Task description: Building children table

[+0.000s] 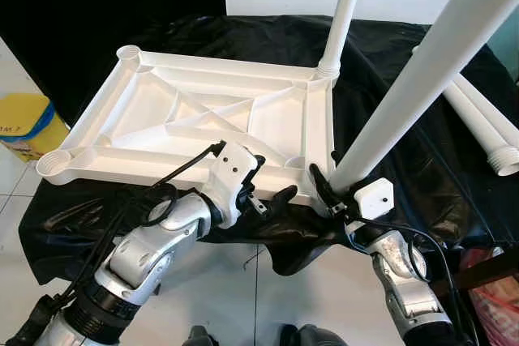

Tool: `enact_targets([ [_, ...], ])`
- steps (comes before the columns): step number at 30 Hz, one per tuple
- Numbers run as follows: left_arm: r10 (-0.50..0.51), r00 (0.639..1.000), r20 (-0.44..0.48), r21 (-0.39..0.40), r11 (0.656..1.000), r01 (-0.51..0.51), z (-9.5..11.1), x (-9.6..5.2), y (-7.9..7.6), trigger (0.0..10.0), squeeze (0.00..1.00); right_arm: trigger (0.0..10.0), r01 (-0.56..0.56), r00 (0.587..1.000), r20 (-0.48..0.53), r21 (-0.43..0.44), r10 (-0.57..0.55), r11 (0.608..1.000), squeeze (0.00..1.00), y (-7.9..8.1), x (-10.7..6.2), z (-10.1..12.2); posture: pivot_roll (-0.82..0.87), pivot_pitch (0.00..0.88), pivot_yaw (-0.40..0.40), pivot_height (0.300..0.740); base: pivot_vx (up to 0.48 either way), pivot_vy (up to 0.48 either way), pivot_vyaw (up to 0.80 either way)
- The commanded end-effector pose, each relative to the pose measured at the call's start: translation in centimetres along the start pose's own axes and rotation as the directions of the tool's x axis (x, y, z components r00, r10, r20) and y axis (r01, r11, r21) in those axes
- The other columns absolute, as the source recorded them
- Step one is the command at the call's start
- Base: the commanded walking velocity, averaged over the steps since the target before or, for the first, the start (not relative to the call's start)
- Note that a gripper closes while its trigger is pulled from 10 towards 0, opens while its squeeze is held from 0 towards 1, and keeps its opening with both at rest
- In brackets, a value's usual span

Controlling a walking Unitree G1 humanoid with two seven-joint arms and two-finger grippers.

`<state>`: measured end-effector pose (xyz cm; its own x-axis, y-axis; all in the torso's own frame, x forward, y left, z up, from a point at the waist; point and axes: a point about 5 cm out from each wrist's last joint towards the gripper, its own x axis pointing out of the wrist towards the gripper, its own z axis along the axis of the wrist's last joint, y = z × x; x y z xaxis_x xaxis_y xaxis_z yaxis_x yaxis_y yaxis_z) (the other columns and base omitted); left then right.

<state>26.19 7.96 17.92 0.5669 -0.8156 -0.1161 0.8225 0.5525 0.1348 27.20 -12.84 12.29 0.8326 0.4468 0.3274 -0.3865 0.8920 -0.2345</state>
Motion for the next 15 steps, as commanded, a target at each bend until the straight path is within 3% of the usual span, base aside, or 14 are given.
enact_targets([
  [1,-0.346,0.938,-0.002,0.017,0.938,0.346,0.4,-0.2,-2.2,10.0,0.0,10.0,-0.036,0.991,-0.127,0.052,0.042,0.998,0.0,1.1,-1.0,-2.3,0.01,0.148,-0.015,0.74,0.0,0.0,0.0],
  [6,-0.335,0.942,-0.002,0.017,0.942,0.335,0.5,-0.3,-2.1,10.0,0.0,10.0,-0.049,0.991,-0.122,0.103,0.061,0.993,0.0,1.8,-0.2,-2.5,0.01,0.151,-0.018,0.74,0.0,0.0,0.0],
  [15,-0.328,0.945,0.0,0.014,0.945,0.327,0.6,-0.3,-2.0,10.0,0.0,10.0,-0.052,0.992,-0.109,0.118,0.065,0.992,0.0,2.6,1.2,-3.0,0.01,0.155,-0.025,0.74,0.0,0.0,0.0],
])
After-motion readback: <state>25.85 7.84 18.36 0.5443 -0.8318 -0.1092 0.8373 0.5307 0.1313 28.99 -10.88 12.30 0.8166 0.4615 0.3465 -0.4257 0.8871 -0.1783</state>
